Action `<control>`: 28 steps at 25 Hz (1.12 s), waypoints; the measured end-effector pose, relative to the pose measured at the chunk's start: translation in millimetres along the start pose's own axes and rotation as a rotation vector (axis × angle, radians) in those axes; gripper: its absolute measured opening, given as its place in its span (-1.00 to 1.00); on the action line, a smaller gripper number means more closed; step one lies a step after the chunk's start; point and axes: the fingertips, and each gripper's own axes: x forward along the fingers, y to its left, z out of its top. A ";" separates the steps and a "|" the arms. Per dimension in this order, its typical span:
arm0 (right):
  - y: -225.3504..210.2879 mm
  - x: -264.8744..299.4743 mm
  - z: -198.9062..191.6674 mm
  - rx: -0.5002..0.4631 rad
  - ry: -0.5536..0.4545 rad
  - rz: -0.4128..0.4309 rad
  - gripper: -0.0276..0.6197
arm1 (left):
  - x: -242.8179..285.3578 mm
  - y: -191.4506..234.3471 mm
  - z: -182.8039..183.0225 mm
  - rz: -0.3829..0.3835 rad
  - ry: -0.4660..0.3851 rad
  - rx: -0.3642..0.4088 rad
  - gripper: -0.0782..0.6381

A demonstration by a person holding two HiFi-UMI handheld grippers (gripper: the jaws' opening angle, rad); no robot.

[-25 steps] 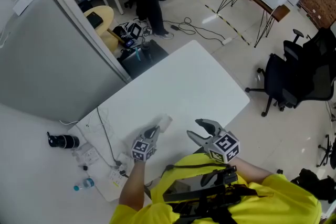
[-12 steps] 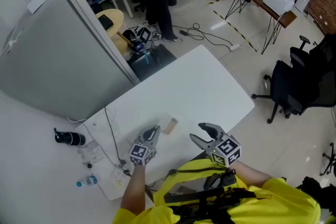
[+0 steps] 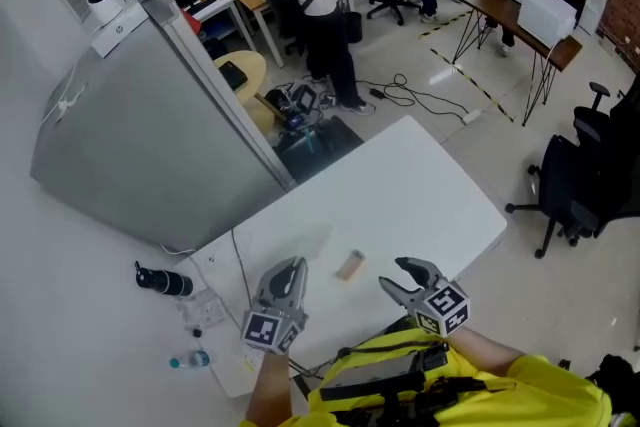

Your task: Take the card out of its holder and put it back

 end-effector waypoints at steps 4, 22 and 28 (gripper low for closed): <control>2.6 4.8 7.0 -0.029 -0.017 0.004 -0.21 | -1.7 -7.8 11.7 -0.007 -0.026 -0.015 -0.75; -10.9 14.2 47.1 -0.124 -0.118 0.022 -0.21 | 7.0 -2.8 29.8 0.011 -0.079 -0.037 -0.75; -33.1 34.5 78.8 -0.180 -0.162 0.009 -0.21 | 15.8 8.5 25.9 0.037 -0.053 -0.048 -0.75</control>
